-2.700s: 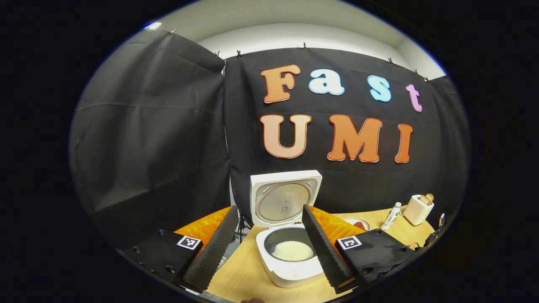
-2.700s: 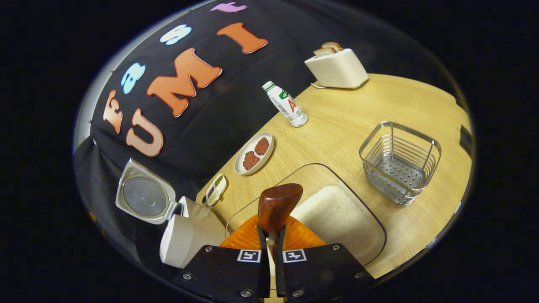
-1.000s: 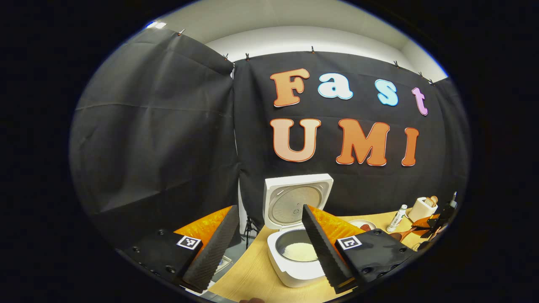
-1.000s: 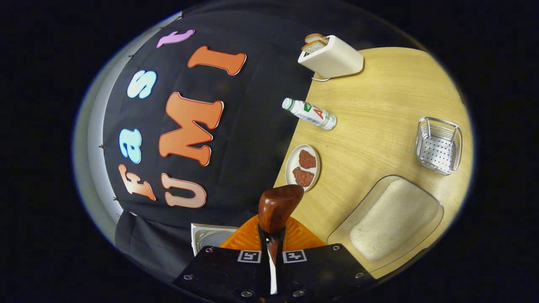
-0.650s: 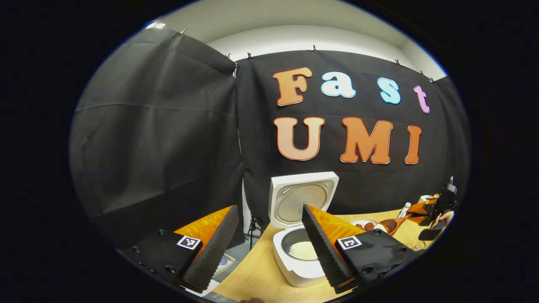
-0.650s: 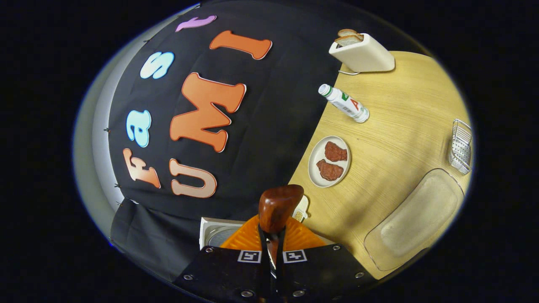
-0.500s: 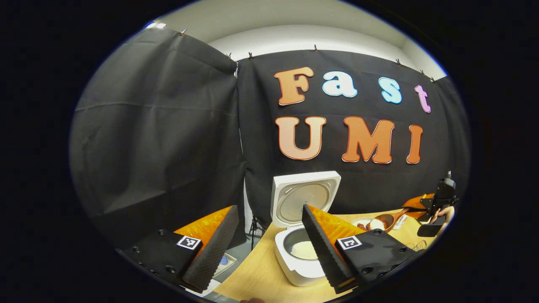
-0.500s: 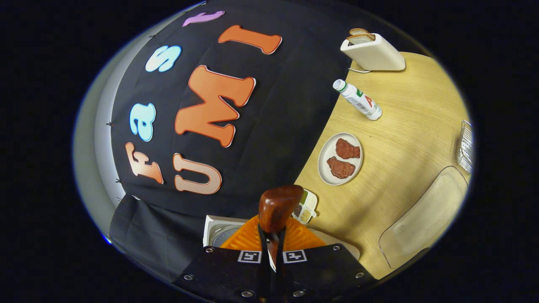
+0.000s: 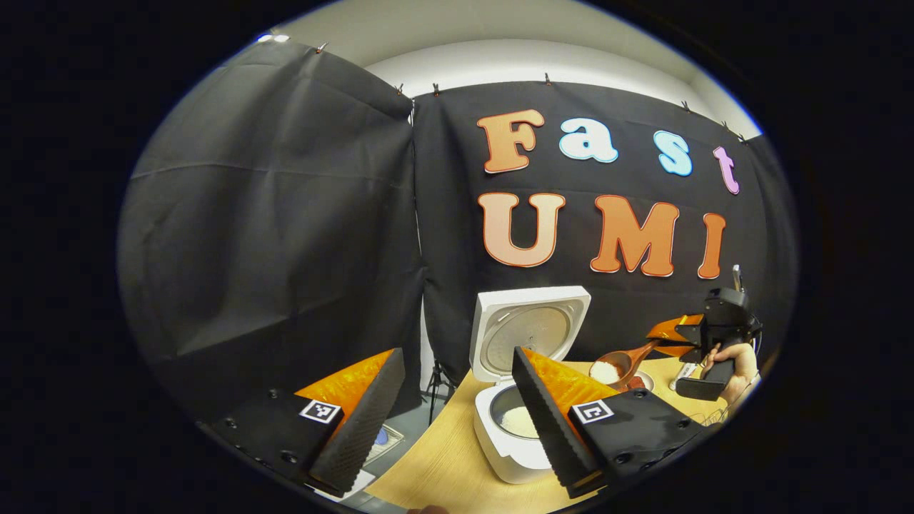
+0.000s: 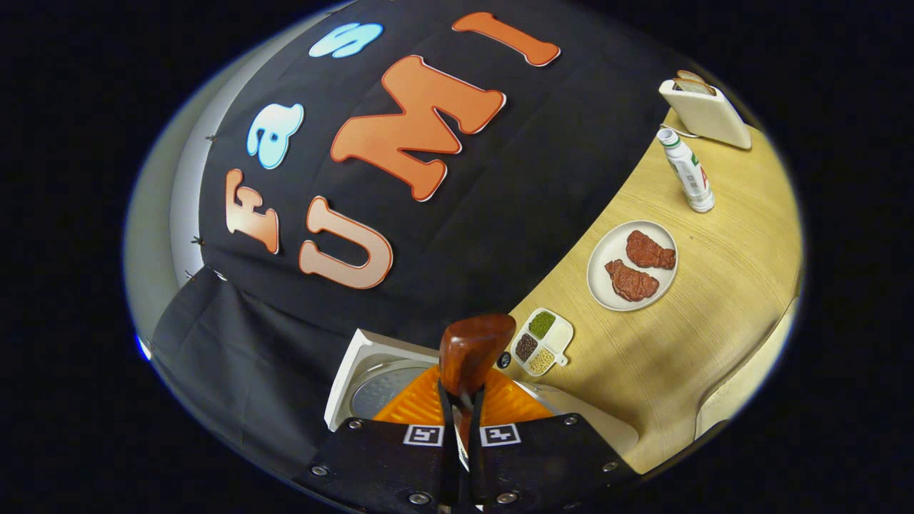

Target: Close the left gripper, press the button to open the rice cooker; take a wooden spoon from the chopstick holder with the right hand, scoop a spoonful of rice and pour it into the rice cooker, then put the wooden spoon back into the chopstick holder.

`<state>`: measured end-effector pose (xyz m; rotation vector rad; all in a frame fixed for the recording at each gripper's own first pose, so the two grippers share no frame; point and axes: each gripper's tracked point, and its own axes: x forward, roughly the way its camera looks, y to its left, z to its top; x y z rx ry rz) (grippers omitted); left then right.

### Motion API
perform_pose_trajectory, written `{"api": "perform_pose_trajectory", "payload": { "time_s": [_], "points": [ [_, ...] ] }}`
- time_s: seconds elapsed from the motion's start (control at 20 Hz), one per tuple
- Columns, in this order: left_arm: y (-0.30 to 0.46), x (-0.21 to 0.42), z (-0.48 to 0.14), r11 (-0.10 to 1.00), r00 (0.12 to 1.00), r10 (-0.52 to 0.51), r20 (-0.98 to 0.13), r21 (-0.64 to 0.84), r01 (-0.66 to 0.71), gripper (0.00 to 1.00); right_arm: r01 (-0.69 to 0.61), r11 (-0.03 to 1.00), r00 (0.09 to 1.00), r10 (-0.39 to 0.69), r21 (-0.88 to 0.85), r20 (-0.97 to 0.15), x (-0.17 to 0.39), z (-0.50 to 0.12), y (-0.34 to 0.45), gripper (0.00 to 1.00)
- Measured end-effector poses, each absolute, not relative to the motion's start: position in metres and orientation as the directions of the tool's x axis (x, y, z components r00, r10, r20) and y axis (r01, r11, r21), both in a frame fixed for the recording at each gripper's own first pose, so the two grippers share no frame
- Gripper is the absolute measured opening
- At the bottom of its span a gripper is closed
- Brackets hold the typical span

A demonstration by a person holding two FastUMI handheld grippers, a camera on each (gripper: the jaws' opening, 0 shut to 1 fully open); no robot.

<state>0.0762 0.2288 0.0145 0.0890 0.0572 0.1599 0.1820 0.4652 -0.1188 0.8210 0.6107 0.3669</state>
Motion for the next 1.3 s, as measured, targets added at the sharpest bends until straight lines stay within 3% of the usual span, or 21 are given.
{"api": "perform_pose_trajectory", "payload": {
  "time_s": [0.45,1.3],
  "points": [
    [0.238,0.081,0.003,0.986,0.986,0.147,-0.083,0.087,-0.140,1.00,-0.171,0.731,0.771,0.517,0.661,-0.372,0.190,-0.120,0.493,0.05],
    [0.227,0.086,-0.006,0.994,0.990,0.094,-0.108,0.066,-0.087,1.00,-0.363,0.805,0.779,0.538,0.470,-0.321,0.182,-0.098,0.524,0.04]
  ]
}}
